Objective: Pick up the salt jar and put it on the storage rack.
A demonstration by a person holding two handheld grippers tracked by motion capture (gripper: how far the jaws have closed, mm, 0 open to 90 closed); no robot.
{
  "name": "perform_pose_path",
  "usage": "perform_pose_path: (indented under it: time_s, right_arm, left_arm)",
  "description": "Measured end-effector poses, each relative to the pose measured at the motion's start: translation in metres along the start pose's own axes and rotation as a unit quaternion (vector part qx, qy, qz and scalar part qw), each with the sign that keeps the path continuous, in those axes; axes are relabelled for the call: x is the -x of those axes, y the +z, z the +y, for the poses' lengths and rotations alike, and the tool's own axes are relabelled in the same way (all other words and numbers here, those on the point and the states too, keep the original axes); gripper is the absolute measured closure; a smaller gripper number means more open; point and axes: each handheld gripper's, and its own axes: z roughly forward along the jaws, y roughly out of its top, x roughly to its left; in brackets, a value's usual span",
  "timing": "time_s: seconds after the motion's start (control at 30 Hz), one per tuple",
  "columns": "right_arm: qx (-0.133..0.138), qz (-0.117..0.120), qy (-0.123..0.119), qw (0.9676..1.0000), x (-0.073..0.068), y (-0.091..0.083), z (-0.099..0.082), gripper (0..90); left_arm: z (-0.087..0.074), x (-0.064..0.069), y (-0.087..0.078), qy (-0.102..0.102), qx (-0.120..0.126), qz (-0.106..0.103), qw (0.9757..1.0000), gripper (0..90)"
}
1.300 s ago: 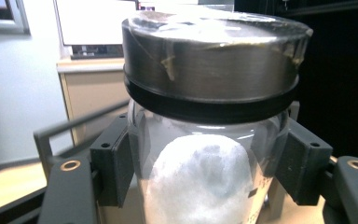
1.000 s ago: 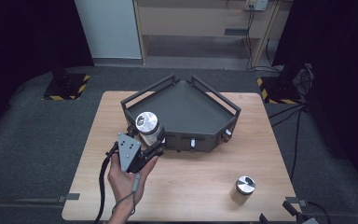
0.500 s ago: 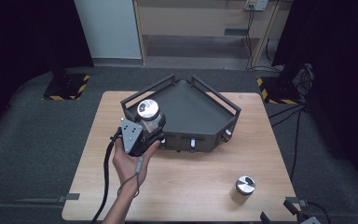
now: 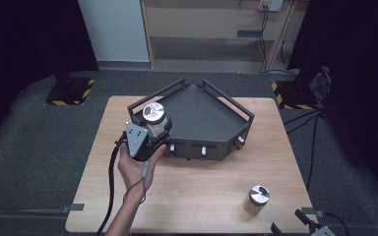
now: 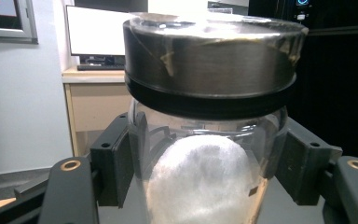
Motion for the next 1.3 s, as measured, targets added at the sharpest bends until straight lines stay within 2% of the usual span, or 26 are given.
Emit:
perform_pose_path:
  time_s: [0.33,0.67,0.97,1.3]
  right_arm:
    - [0.0,-0.001,0.0,1.0,0.0,0.001,0.0,2.7]
    - [-0.002,-0.003,0.003,1.0,0.001,0.003,0.0,2.7]
    - [-0.003,-0.003,0.007,1.0,0.002,0.004,0.0,2.7]
    - [-0.002,-0.002,0.01,0.9999,0.003,0.004,0.0,2.7]
  left_arm:
    - [0.003,-0.001,0.008,0.001,0.009,-0.003,1.0,30.4]
    - [0.001,-0.002,0.029,0.01,-0.007,-0.009,0.9999,30.3]
    - [-0.001,-0.007,0.048,0.009,-0.012,0.003,0.9999,30.3]
    - [-0.001,-0.012,0.063,0.018,-0.022,0.008,0.9996,30.4]
